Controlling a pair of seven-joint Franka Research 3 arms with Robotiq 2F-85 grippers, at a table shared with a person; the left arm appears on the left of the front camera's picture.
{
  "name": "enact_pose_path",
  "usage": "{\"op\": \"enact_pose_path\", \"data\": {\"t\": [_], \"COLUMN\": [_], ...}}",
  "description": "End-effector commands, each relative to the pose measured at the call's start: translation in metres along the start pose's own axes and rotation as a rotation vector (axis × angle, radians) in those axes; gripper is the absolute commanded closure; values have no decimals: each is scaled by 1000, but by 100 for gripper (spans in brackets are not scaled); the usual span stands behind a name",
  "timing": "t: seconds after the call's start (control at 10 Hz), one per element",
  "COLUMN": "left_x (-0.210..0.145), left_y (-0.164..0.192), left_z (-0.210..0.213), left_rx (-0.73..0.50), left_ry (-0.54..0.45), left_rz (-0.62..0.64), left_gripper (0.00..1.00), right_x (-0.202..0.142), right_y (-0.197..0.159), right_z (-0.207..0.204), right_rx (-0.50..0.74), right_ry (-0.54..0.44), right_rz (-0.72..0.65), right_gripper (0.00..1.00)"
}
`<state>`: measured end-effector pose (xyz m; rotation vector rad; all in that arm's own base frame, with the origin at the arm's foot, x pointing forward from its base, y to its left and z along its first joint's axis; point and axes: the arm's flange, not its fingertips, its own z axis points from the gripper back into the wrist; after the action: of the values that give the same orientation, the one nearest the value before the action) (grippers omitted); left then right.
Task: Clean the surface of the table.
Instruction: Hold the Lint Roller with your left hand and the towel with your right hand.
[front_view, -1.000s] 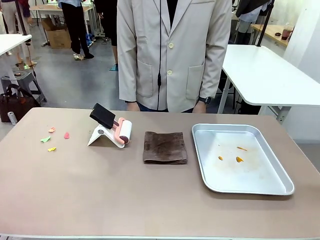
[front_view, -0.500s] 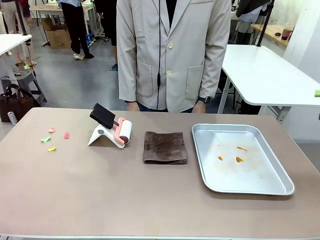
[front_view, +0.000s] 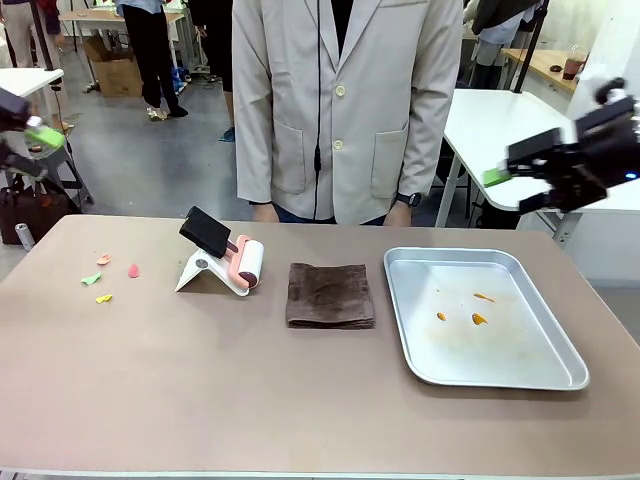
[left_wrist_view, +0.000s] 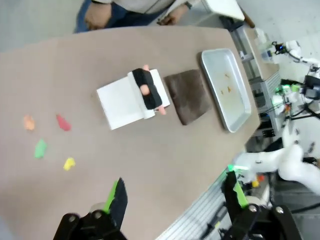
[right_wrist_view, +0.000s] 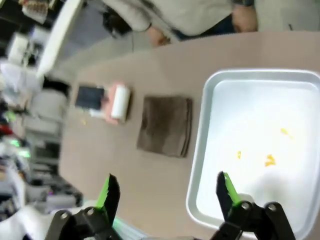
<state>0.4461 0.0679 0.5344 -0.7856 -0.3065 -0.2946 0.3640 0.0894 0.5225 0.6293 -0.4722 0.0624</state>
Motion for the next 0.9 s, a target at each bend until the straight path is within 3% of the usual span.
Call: {"op": "enact_pose_path", "data": {"t": [0.0,0.2,0.4,0.6,0.8], "left_x": [15,24,25,22,21], "left_y": [-7,-18,-18,-19,-16], "left_z": [-31,-71,-97,-121,-131], "left_rx": [13,-24,-14,5,-3], "left_ry": [68,79,98,117,117], "left_rz": [2,19,19,27,41], "left_gripper": [0,0,0,0,0], "right_x": [28,33,30,23,20], "right_y": [15,44,71,78,71], "right_z": [-30,-82,-131,-159,-163], "right_rx": [-78,-89,-80,-131,-127], "right_ry": [71,202,349,414,427], "right_rz": [8,47,-50,-92,-95], "right_gripper": [0,0,0,0,0]}}
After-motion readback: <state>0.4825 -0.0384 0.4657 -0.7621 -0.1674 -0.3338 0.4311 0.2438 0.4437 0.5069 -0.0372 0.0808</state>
